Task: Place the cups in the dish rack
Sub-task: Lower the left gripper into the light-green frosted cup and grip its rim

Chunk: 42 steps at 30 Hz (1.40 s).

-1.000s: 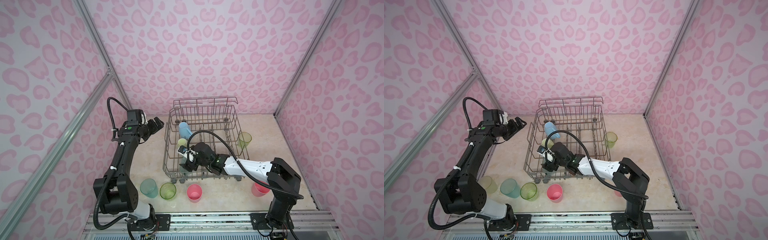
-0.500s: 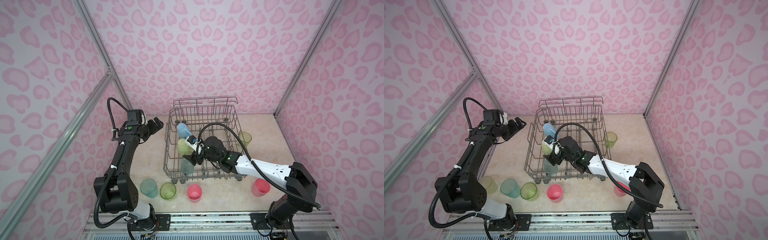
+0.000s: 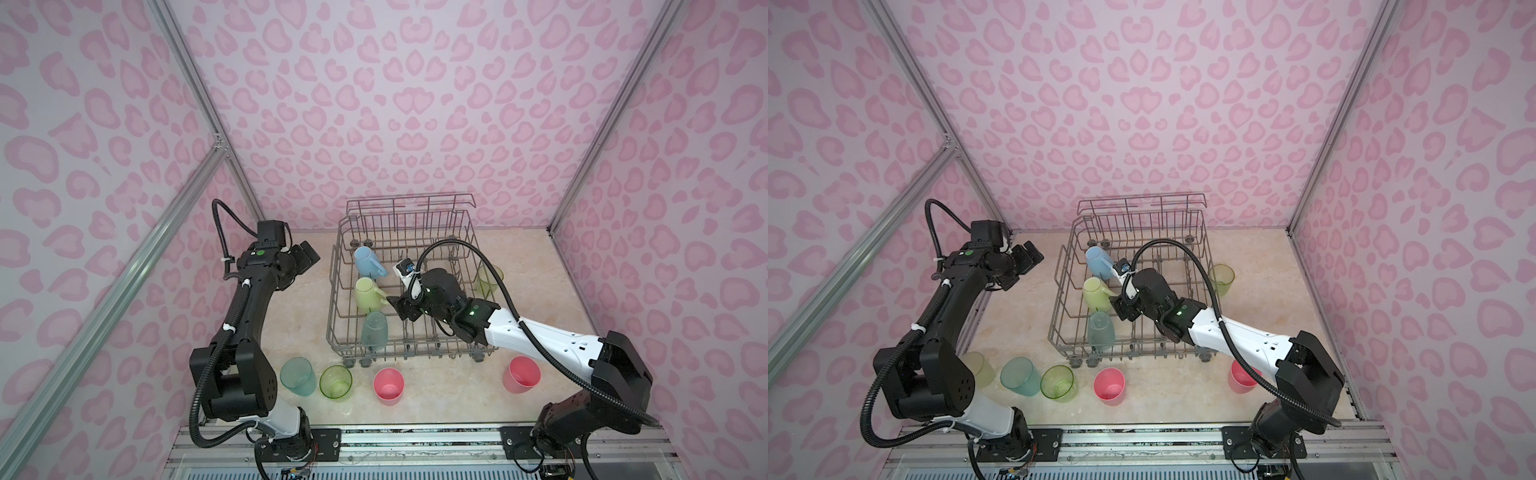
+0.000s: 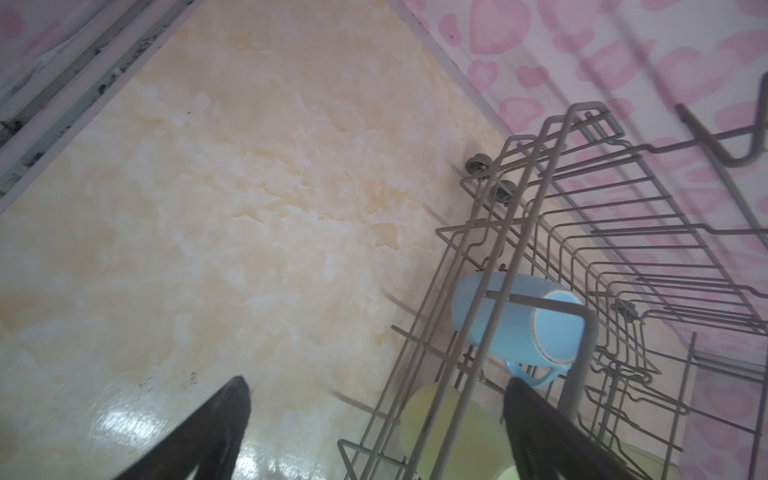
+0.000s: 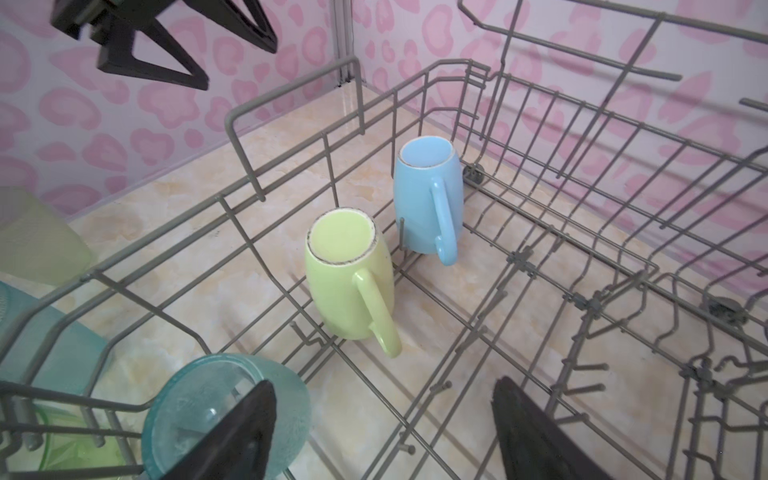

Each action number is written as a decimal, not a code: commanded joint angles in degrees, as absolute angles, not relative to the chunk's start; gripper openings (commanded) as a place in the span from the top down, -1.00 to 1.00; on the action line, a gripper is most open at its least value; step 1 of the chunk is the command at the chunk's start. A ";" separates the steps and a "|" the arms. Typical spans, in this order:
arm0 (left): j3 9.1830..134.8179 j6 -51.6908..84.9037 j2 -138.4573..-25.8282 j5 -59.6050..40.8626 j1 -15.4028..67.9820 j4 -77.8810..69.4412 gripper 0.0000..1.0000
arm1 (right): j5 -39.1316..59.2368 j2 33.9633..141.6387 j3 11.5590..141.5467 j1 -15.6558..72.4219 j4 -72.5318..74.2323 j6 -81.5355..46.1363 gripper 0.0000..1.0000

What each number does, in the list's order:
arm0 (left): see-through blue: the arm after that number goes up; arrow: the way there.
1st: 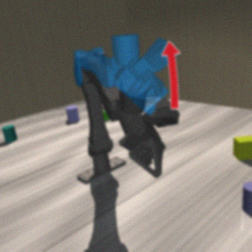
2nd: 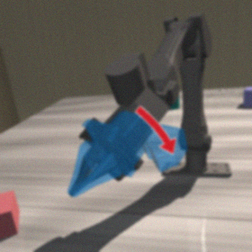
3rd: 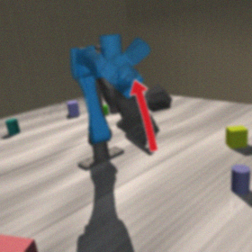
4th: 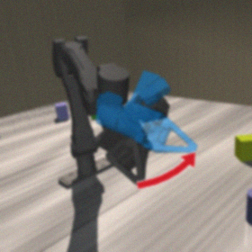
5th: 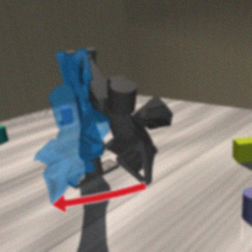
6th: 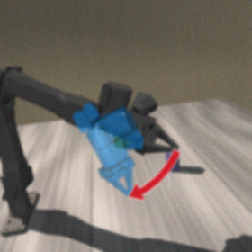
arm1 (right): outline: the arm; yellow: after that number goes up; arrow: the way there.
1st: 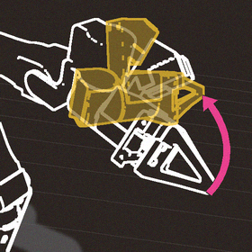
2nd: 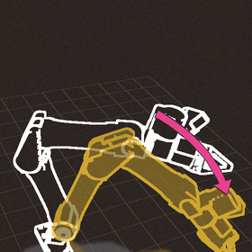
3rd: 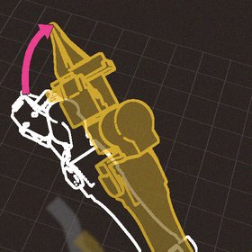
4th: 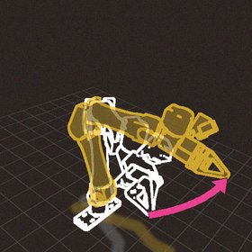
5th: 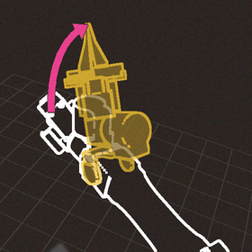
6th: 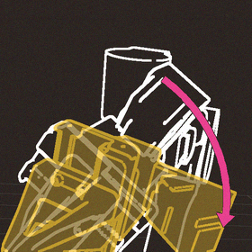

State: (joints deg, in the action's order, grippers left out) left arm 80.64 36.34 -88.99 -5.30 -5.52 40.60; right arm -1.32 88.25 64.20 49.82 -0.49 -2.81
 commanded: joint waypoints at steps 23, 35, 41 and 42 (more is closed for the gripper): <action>60.98 47.80 -66.74 12.44 -9.61 58.27 -0.91 | -0.57 86.00 64.51 51.42 -8.75 -8.40 -0.55; 55.36 47.92 -62.89 14.40 -15.57 57.55 -0.78 | -3.09 86.01 68.91 55.53 -13.28 -6.38 -0.55; 53.41 45.95 -63.72 14.05 -20.71 55.36 -0.72 | -3.99 83.61 67.35 55.61 -13.01 -6.33 -0.55; 53.19 45.72 -63.83 14.17 -21.14 55.02 -0.71 | -4.17 83.45 67.17 55.56 -12.93 -6.33 -0.55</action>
State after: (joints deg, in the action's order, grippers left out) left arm 53.67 46.92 -63.57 13.10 -20.38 56.53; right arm -3.03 83.64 67.85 55.51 -13.08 -6.68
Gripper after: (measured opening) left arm 0.857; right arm 0.773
